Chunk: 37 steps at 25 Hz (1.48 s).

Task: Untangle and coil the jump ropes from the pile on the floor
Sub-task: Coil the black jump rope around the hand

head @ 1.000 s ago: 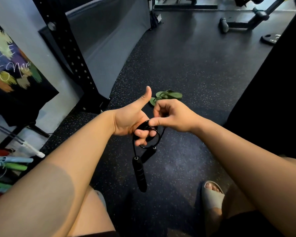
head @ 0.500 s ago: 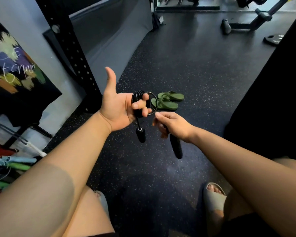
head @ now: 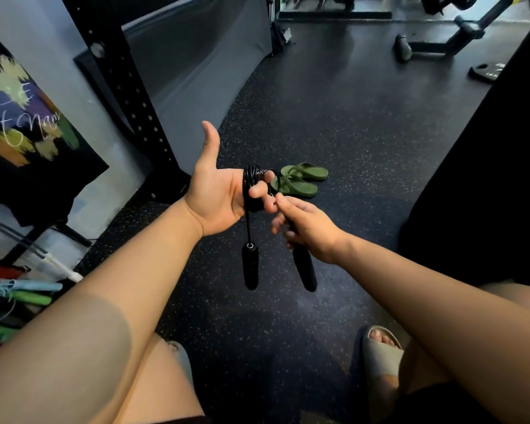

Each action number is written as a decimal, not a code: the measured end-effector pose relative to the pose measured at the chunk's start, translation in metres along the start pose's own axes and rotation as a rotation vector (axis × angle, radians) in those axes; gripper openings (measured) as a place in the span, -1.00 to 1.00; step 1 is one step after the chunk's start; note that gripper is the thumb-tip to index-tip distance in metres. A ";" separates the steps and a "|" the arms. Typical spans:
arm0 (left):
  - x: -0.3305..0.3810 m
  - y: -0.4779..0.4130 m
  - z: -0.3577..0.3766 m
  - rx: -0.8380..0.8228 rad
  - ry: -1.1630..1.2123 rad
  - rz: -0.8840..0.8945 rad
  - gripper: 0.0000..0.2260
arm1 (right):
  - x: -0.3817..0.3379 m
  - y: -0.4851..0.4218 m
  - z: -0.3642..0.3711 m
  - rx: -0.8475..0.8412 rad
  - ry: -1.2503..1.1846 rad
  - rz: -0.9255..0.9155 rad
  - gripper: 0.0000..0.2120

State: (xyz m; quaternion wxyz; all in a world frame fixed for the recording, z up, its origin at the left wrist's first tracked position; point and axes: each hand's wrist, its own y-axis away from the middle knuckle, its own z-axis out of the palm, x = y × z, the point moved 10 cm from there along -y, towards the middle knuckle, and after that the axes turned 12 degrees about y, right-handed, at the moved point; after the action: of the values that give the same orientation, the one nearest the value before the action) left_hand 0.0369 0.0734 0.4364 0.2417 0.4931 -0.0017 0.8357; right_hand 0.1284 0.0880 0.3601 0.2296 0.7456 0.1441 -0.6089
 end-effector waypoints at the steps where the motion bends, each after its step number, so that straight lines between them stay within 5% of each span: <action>1: -0.003 0.000 0.004 -0.023 -0.022 -0.017 0.05 | 0.001 0.001 0.003 -0.031 0.009 0.023 -0.71; 8: -0.006 0.002 0.009 -0.056 0.186 0.027 0.12 | -0.006 0.006 0.005 -0.096 0.000 0.134 -0.58; 14: 0.007 0.002 -0.009 0.116 0.199 0.105 -0.02 | 0.007 -0.004 0.013 -0.129 -0.019 0.118 -0.59; 19: 0.020 0.002 -0.035 0.319 0.234 0.208 -0.07 | 0.003 -0.003 0.012 -0.079 0.414 -0.042 -0.85; 25: 0.013 -0.012 -0.053 0.356 0.262 0.285 0.10 | -0.018 0.004 0.026 -0.106 0.899 -0.173 -0.79; 32: 0.000 -0.023 -0.060 0.425 -0.044 0.202 0.06 | -0.051 0.012 0.013 0.135 1.056 -0.423 -0.83; 37: -0.035 -0.030 -0.057 0.349 -0.535 -0.142 0.22 | -0.071 0.017 0.009 0.217 1.113 -0.615 -0.89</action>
State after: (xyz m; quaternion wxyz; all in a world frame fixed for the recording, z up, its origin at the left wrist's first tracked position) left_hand 0.0162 0.1000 0.3710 0.2021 0.7282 0.1127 0.6452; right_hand 0.1137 0.0729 0.4312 -0.1412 0.8936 0.3860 -0.1801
